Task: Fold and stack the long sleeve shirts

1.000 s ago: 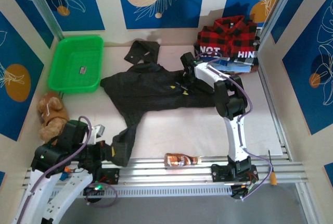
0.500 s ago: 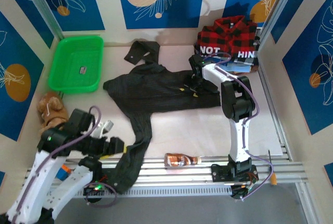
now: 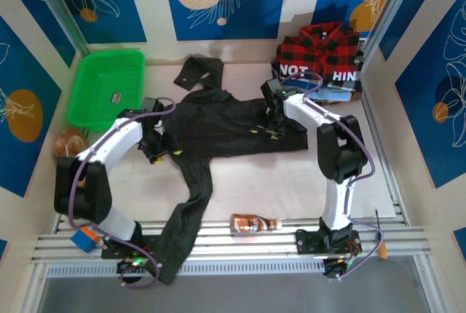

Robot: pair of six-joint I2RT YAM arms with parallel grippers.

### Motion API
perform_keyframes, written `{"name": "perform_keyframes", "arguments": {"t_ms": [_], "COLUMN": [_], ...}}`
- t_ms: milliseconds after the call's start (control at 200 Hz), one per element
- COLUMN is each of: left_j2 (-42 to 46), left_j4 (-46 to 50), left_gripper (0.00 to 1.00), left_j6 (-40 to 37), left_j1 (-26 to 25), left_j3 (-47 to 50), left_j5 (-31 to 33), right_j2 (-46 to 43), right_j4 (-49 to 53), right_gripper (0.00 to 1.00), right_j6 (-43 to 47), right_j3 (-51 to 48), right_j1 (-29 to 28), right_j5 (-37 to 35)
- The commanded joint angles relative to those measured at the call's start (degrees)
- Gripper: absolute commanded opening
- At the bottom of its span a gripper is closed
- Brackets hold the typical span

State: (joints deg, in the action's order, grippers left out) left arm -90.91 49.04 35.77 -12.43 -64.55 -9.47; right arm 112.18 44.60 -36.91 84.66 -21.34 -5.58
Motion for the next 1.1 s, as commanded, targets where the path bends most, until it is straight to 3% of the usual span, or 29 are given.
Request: {"name": "perform_keyframes", "arguments": {"t_ms": [0,130,445,720,1095], "left_j2": [-5.24,-9.6,-15.05,-14.1,0.01], "left_j4": [-7.46,-10.39,-3.23,-1.21,-10.72], "left_gripper": [0.57,0.57,0.41,0.08,0.09], "left_j6": [2.29,3.77,-0.04,-6.09,-11.77], "left_j1": [1.03,0.93,1.91,4.36,8.07], "left_j3": [-2.44,-4.29,-5.5,-1.78,10.01], "left_j5": [2.1,-0.88,4.79,9.11,3.48], "right_j2": [-1.38,-1.06,3.66,9.75,14.55], "right_j4": [1.01,0.93,0.77,2.35,4.96], "right_gripper": [0.66,0.66,0.66,0.65,0.62], "right_j6": [0.67,1.72,0.78,-5.77,-13.89], "right_j3": [-0.93,-0.5,1.92,7.66,10.06], "right_j1": [0.85,0.98,1.39,4.08,6.49], "right_j5": [-0.24,-0.62,-0.73,-1.55,-3.9]}}
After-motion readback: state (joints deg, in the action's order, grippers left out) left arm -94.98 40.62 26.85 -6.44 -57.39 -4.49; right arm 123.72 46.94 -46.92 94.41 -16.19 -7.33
